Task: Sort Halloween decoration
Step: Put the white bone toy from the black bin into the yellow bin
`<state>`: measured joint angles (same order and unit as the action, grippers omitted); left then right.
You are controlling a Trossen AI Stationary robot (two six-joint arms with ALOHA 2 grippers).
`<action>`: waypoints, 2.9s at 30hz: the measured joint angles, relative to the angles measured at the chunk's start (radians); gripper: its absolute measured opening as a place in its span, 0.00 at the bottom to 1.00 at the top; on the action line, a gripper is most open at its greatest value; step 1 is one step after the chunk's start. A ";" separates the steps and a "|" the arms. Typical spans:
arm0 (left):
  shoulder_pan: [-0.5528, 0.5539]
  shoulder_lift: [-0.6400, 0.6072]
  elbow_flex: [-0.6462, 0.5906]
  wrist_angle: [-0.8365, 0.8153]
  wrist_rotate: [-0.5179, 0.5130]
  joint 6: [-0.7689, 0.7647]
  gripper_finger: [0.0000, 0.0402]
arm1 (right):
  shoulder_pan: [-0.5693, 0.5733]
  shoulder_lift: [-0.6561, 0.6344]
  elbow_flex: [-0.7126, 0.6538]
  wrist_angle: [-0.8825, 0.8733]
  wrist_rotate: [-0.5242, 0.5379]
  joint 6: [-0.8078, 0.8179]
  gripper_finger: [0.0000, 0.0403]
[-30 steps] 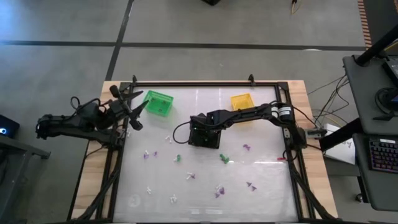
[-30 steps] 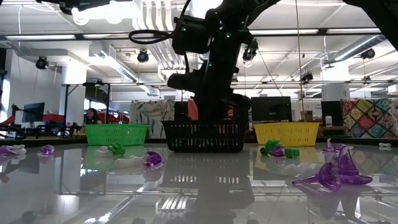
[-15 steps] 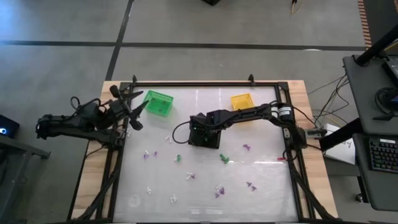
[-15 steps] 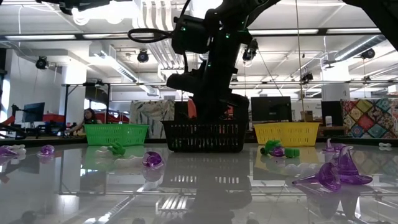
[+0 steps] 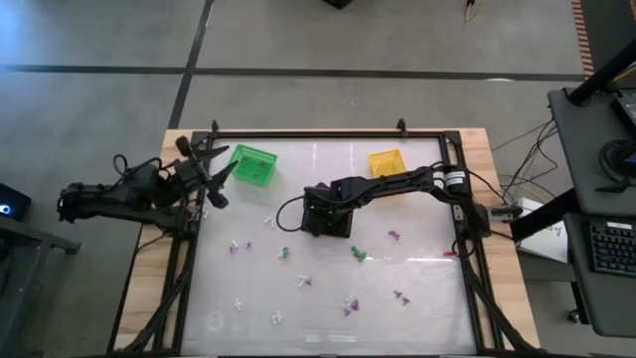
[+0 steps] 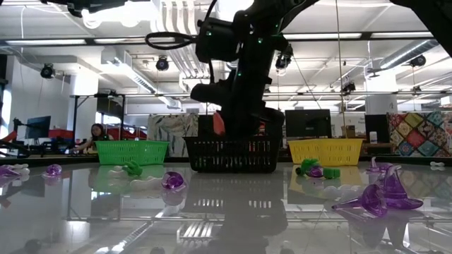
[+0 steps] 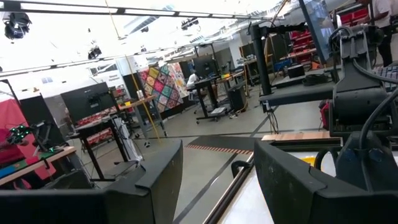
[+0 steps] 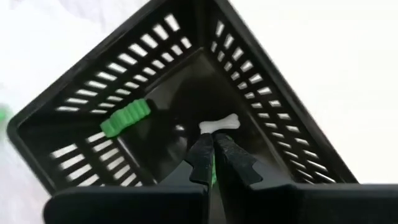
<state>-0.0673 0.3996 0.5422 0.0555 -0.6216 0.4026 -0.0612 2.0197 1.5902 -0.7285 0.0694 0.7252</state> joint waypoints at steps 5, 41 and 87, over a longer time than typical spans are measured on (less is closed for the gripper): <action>0.000 0.000 0.000 0.000 0.000 0.000 0.45 | -0.002 0.000 0.004 -0.002 -0.042 -0.093 0.02; 0.000 0.000 0.000 -0.012 0.001 -0.010 0.45 | -0.035 -0.003 0.010 0.013 -0.051 -1.469 0.16; 0.000 0.000 0.000 -0.015 0.000 0.000 0.45 | -0.044 0.059 0.008 0.030 -0.095 -1.404 0.02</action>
<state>-0.0669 0.4000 0.5423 0.0406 -0.6212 0.4030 -0.1055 2.0784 1.5985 -0.6980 -0.0251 -0.6785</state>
